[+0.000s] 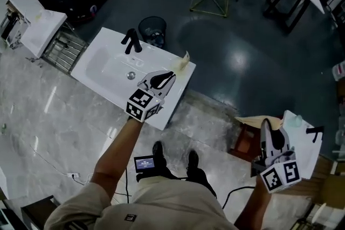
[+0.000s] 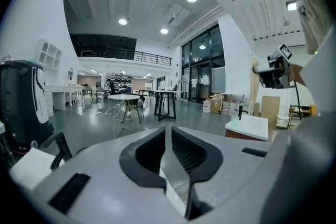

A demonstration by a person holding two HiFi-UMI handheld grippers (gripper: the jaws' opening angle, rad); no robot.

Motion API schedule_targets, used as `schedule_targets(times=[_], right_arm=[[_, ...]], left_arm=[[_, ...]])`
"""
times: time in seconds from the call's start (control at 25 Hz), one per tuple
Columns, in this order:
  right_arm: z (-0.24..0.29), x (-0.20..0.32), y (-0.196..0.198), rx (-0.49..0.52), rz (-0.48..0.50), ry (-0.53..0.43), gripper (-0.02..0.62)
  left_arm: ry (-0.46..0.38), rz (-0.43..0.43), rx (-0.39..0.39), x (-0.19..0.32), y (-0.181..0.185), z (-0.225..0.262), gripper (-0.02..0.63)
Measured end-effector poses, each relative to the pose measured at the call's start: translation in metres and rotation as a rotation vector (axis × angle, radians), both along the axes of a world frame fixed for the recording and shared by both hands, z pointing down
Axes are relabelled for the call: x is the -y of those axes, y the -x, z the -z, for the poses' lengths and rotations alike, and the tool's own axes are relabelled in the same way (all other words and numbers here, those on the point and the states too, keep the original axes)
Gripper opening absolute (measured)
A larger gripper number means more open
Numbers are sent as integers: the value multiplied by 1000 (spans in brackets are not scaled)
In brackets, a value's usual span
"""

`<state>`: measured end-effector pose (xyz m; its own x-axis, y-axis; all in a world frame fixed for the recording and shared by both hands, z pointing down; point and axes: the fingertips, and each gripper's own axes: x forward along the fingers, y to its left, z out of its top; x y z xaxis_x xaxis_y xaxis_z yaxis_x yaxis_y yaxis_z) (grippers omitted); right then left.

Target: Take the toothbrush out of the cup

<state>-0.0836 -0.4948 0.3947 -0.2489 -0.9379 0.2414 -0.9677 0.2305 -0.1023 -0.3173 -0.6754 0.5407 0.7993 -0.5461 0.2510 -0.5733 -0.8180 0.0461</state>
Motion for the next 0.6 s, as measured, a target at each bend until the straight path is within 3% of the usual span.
schedule_targets(times=[0.28, 0.6], right_arm=[[-45, 8, -2, -10, -86, 94, 28], [-83, 20, 0, -7, -102, 159, 28]], left_arm=[[47, 9, 109, 78, -30, -91, 204], [39, -7, 157, 118, -66, -135, 232]])
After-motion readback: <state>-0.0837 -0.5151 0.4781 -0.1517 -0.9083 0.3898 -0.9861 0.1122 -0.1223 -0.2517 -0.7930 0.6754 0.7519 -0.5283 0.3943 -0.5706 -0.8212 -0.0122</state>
